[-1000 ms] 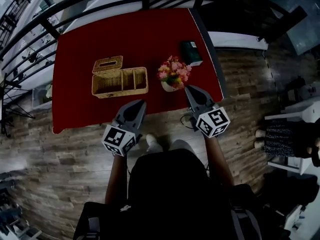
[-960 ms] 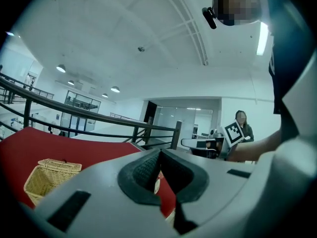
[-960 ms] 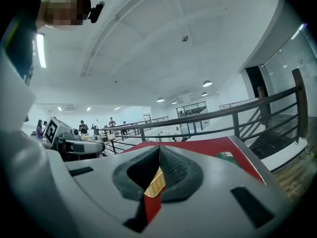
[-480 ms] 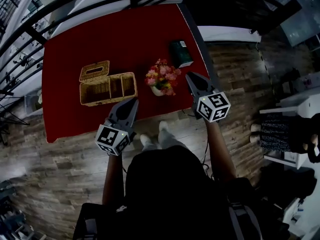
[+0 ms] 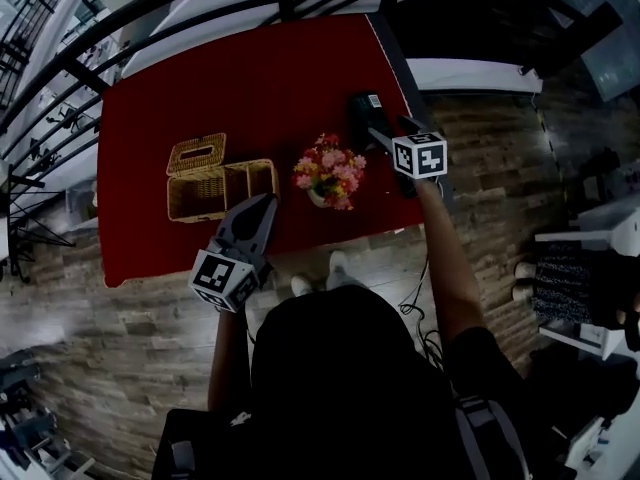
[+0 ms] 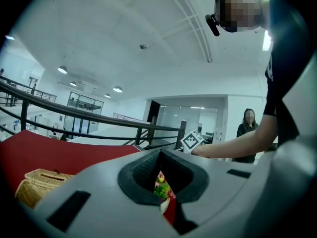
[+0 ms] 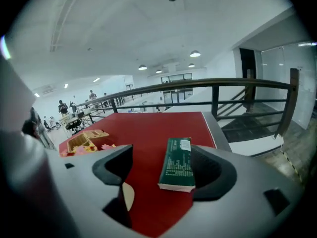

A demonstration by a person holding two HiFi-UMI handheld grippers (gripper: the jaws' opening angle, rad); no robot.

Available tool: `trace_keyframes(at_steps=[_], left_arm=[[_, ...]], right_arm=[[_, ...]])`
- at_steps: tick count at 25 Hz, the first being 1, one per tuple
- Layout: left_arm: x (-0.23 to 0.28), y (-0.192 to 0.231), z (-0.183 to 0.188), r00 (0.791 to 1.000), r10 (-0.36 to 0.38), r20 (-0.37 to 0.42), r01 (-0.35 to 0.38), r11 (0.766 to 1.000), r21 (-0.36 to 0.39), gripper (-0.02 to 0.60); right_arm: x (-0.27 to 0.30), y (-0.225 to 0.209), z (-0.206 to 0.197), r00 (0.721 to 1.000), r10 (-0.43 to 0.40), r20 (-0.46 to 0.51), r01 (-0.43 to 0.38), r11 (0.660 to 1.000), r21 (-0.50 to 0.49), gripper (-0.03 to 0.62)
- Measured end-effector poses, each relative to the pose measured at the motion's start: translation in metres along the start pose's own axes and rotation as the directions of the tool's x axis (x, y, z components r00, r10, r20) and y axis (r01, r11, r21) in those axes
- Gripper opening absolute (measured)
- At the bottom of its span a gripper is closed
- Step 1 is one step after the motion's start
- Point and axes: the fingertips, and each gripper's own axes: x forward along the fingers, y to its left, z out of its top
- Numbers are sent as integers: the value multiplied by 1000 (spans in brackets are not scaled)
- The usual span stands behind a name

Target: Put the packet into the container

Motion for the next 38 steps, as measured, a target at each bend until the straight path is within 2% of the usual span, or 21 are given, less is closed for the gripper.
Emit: trace_keyframes(at_steps=[3, 5, 10, 17, 20, 25, 28, 33, 38], left_arm=[[3, 4, 6, 1000, 26, 5, -27, 999, 48, 8], [3, 8, 7, 999, 43, 1, -43, 997, 61, 8], [1, 22, 5, 996, 89, -23, -87, 994, 69, 8], [2, 27, 2, 993, 115, -32, -113, 991, 66, 8], [3, 28, 3, 993, 114, -38, -111, 991, 71, 8], [1, 22, 3, 993, 113, -43, -110, 991, 72, 8], [2, 22, 6, 993, 112, -37, -109, 991, 80, 8], [3, 14, 6, 995, 94, -40, -90, 993, 79, 8], [4, 14, 9, 996, 89, -26, -86, 993, 82, 8]], right_arm=[[34, -24, -14, 994, -31, -103, 33, 999, 18, 400], [55, -35, -26, 983, -49, -176, 53, 998, 16, 424], [98, -46, -44, 942, -61, -329, 63, 998, -5, 439], [128, -49, -60, 885, -128, -448, 110, 992, -65, 440], [136, -48, -66, 872, -147, -467, 124, 989, -78, 440], [137, -55, -74, 874, -196, -444, 173, 981, -92, 439], [137, -54, -69, 884, -190, -427, 165, 982, -95, 437], [125, -56, -78, 875, -203, -439, 160, 978, -133, 394], [121, -49, -54, 893, -187, -408, 105, 971, -215, 383]])
